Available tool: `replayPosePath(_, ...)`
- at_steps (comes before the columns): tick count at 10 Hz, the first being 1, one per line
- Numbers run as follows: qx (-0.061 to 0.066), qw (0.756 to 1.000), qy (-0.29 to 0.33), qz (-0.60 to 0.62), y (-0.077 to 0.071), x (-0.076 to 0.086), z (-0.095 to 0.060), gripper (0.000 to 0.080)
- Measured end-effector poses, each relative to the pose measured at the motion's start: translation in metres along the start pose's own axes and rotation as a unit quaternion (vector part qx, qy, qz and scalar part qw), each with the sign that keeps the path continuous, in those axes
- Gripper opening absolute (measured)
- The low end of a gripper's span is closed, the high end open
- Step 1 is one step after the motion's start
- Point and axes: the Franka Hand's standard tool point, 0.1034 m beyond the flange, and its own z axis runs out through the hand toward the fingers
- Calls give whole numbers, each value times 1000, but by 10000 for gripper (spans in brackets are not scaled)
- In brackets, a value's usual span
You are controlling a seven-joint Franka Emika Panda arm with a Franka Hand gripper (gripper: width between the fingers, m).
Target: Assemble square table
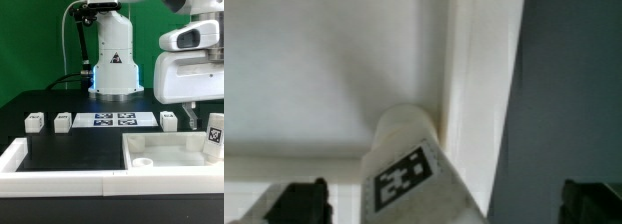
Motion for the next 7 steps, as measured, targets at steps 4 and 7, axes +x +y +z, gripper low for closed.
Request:
replayPosePath(4, -4, 992, -3, -129, 1, 0, 3, 649)
replayPosePath(7, -4, 979, -3, -206, 4, 0, 3, 649)
